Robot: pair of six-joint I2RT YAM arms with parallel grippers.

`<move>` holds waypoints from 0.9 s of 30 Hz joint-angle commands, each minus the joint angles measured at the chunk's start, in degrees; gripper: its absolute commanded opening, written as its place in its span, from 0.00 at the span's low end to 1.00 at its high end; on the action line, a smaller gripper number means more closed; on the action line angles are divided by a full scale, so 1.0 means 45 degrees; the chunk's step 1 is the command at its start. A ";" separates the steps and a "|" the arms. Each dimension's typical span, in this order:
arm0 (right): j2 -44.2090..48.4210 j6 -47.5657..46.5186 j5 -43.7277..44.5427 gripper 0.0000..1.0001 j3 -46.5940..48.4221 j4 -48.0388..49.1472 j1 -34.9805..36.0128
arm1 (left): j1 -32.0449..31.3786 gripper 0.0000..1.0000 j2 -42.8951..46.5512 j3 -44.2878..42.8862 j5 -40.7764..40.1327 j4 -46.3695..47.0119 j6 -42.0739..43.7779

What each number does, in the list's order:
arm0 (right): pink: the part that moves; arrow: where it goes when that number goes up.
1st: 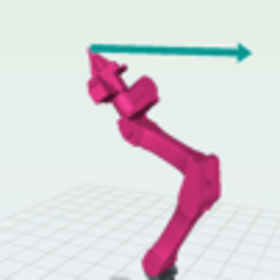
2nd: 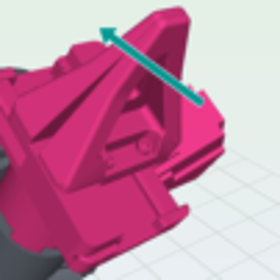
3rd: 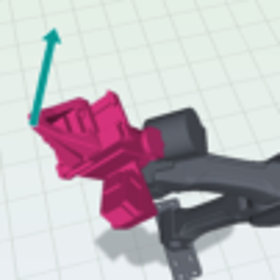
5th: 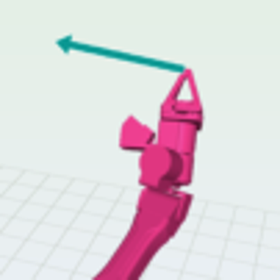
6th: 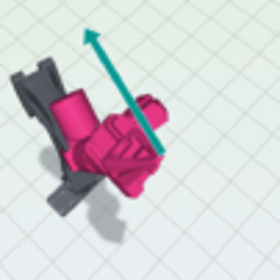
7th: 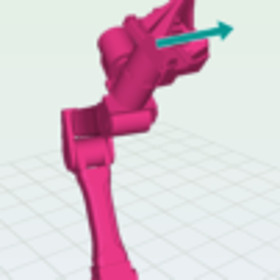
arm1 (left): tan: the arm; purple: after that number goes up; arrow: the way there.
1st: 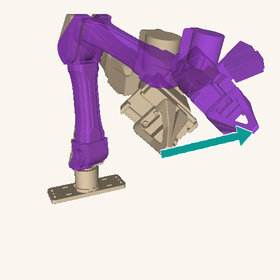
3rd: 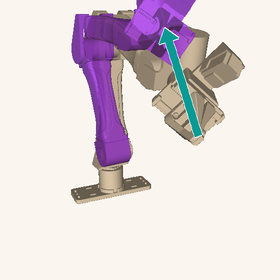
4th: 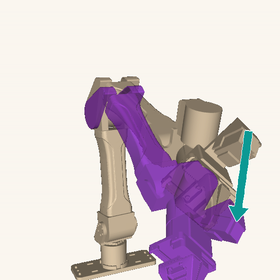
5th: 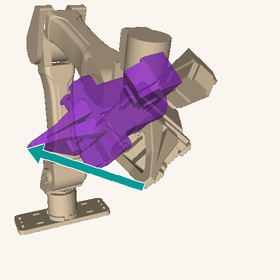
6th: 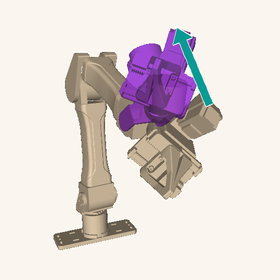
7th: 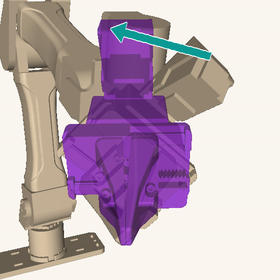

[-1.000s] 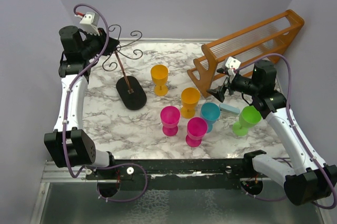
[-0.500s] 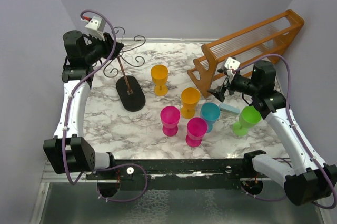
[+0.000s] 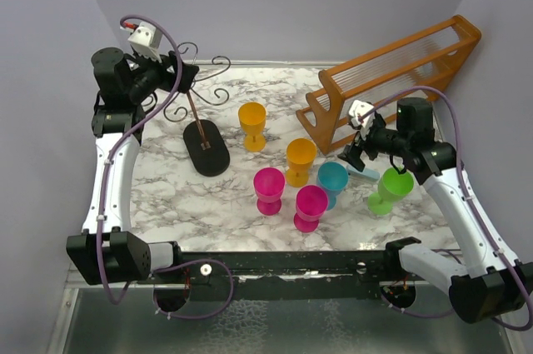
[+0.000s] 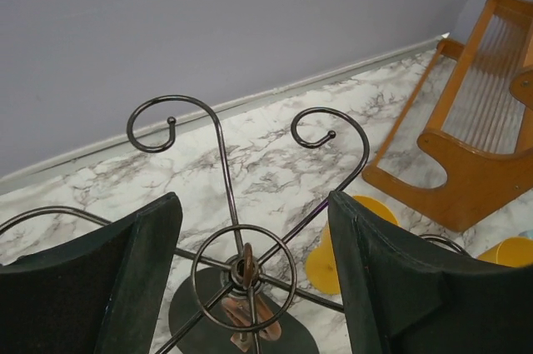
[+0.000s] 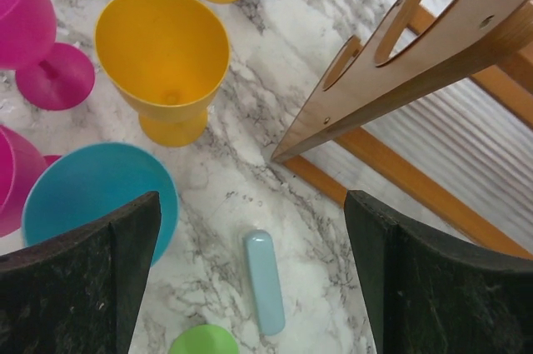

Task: Place the wine glass upside down on the wine glass rack

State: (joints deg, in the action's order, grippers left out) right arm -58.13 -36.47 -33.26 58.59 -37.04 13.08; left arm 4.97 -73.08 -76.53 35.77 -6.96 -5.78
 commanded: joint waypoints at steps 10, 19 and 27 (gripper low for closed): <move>-0.1486 -0.0255 0.0285 0.76 0.1253 -0.3003 0.0611 | -0.0011 0.86 0.0849 -0.1069 -0.1798 -0.1186 0.1285; -0.2127 0.0152 0.2160 0.64 0.0970 -0.2946 0.1758 | -0.0011 0.86 0.0849 -0.1012 -0.1664 -0.1036 0.1225; -0.2460 0.0301 0.3106 0.50 0.0692 -0.2649 0.2197 | -0.0011 0.86 0.0849 -0.0928 -0.1693 -0.1002 0.1204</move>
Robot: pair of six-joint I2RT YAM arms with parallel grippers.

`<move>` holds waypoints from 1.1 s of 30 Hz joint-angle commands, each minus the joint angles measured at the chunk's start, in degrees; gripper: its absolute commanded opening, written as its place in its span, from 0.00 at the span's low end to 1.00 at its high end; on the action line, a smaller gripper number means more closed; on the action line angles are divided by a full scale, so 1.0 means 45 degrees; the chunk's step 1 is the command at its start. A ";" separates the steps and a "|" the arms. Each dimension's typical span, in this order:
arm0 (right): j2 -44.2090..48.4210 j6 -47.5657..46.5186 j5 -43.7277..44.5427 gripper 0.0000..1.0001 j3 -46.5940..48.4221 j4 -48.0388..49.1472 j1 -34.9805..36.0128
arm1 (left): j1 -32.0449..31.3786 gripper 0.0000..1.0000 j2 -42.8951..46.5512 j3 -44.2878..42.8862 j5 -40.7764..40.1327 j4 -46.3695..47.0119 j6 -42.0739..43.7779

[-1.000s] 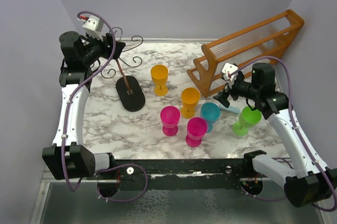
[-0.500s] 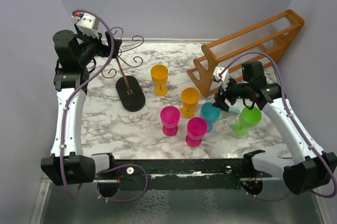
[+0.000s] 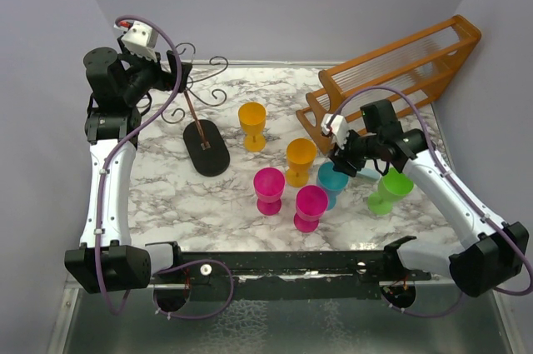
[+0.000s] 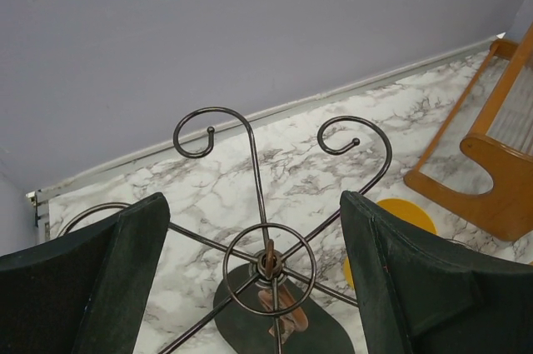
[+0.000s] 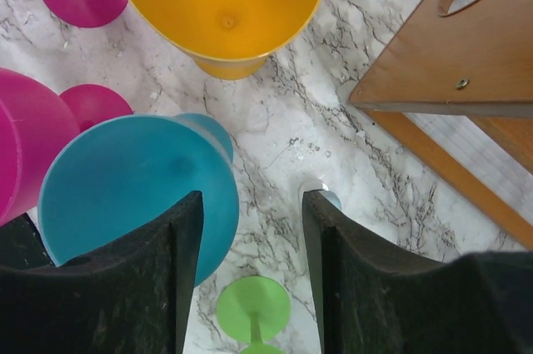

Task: Place the wine glass upside down on the wine glass rack

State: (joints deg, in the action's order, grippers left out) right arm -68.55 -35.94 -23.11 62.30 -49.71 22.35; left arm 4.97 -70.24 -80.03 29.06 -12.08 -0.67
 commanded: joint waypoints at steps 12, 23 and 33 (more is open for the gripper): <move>-0.0286 0.0053 0.0791 0.22 -0.0404 -0.0092 0.0209 | -0.0011 0.86 0.0144 0.0043 -0.0173 0.0346 0.0149; 0.1599 -0.0225 0.3067 0.01 -0.0658 -0.0045 0.0197 | -0.0011 0.87 0.0196 0.0023 -0.0174 0.0230 0.0225; 0.3914 -0.0938 0.2172 0.01 0.1254 -0.1525 0.0145 | -0.0011 0.99 0.0027 -0.1192 0.0378 -0.0813 -0.0245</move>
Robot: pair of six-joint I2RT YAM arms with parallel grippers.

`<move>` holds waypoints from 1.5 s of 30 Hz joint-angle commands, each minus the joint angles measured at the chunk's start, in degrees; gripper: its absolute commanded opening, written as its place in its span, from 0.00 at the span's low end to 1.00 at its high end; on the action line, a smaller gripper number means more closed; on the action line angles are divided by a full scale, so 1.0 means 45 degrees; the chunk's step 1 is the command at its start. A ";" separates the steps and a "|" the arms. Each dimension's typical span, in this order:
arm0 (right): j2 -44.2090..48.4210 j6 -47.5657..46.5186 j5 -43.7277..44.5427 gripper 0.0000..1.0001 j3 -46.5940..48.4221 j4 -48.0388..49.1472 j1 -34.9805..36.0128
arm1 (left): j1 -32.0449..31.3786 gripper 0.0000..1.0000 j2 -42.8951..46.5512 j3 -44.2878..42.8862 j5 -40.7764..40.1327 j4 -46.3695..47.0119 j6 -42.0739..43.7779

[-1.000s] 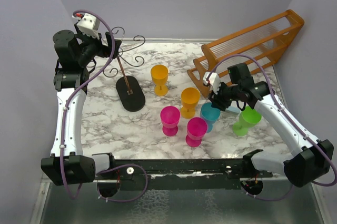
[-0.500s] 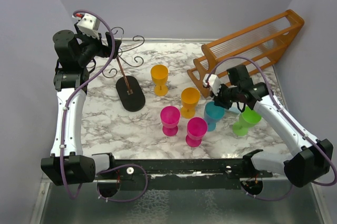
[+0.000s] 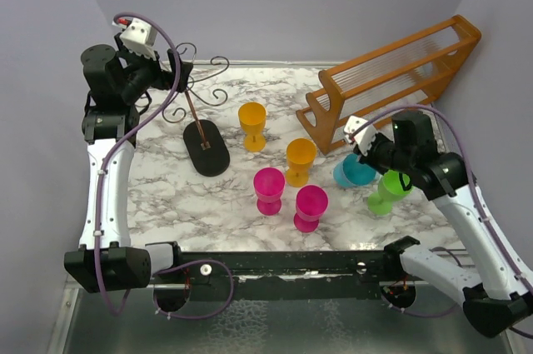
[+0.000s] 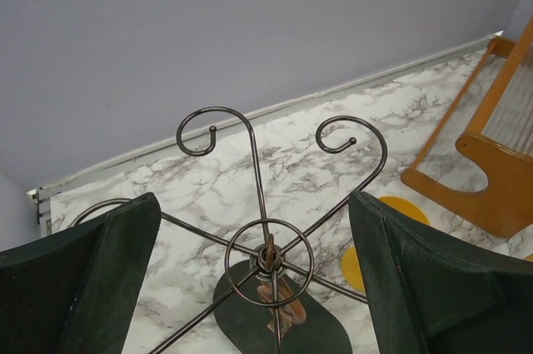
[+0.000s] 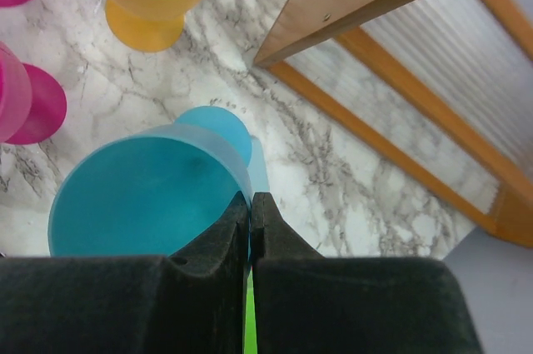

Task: Place the wine glass upside down on the wine glass rack

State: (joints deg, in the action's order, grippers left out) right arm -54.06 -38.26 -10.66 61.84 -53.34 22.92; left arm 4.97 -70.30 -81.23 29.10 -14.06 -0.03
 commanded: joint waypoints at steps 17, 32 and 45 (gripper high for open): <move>-0.0623 0.0799 -0.5574 0.01 0.6438 0.2531 0.0013 | -0.0077 0.98 -0.0676 -0.1649 0.3474 0.1202 -0.4943; -0.5968 0.5061 -0.5311 0.01 1.2445 0.4651 0.0017 | -0.1877 0.95 -0.2171 -0.3414 0.3869 0.1330 -0.5972; -0.7848 0.5924 -0.5404 0.01 1.4503 0.4510 0.0019 | -0.3069 0.84 -0.3994 -0.4961 0.4636 0.1269 -0.5643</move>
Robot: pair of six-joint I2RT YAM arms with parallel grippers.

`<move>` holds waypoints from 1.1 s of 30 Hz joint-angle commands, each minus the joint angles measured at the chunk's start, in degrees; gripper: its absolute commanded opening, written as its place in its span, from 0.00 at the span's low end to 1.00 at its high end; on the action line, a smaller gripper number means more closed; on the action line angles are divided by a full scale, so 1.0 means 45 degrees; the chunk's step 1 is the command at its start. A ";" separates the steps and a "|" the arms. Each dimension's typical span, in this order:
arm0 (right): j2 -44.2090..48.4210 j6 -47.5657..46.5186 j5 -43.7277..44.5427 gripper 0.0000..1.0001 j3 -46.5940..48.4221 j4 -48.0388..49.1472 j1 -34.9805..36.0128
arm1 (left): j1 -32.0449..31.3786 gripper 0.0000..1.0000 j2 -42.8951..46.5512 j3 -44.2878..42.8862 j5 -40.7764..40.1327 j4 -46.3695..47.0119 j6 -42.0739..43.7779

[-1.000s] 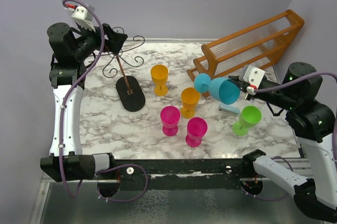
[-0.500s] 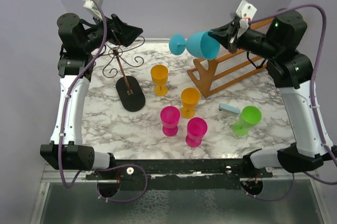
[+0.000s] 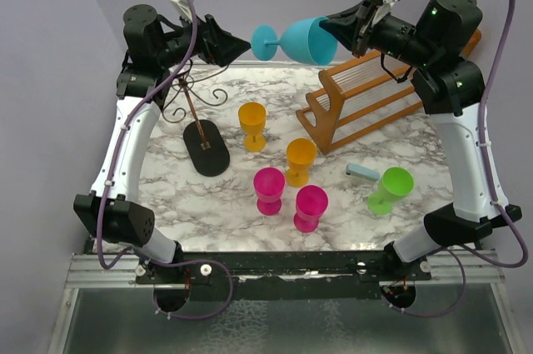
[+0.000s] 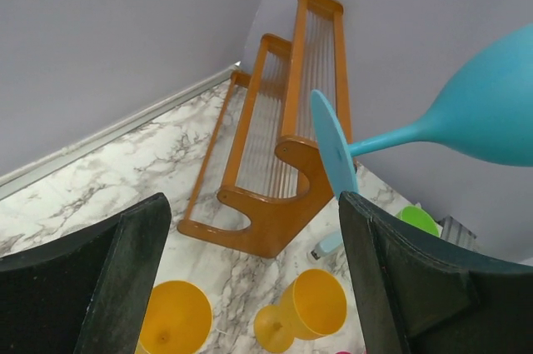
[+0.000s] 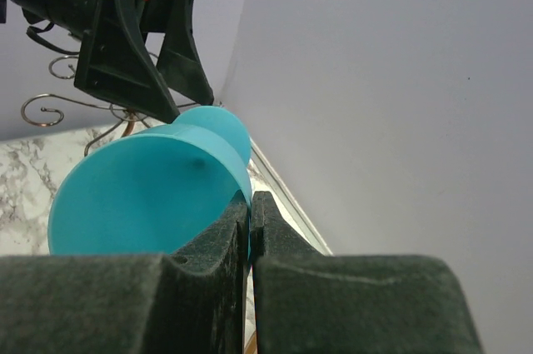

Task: Place the wine glass upside down on the wine glass rack

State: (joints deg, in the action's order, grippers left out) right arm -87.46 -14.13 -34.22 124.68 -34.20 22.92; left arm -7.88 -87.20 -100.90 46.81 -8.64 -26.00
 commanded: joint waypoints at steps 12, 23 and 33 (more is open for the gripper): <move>-0.1110 0.0303 0.0222 0.01 0.0764 -0.0091 0.0023 | -0.0393 0.70 -0.0830 -0.0650 0.1065 -0.0078 0.0254; -0.1594 0.0397 -0.0017 0.01 0.1129 -0.0135 0.0023 | -0.0607 0.40 -0.1525 -0.0854 0.1591 0.0158 -0.0263; -0.1563 0.0430 -0.0100 0.01 0.0786 -0.0022 0.0024 | -0.0650 0.14 -0.1526 -0.0236 0.2079 0.1190 -0.1281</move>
State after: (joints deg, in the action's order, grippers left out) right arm -94.24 -12.71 -33.98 127.87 -35.44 22.83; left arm -10.59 -94.30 -103.26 53.49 -7.68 -28.56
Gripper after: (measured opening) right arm 0.018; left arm 0.182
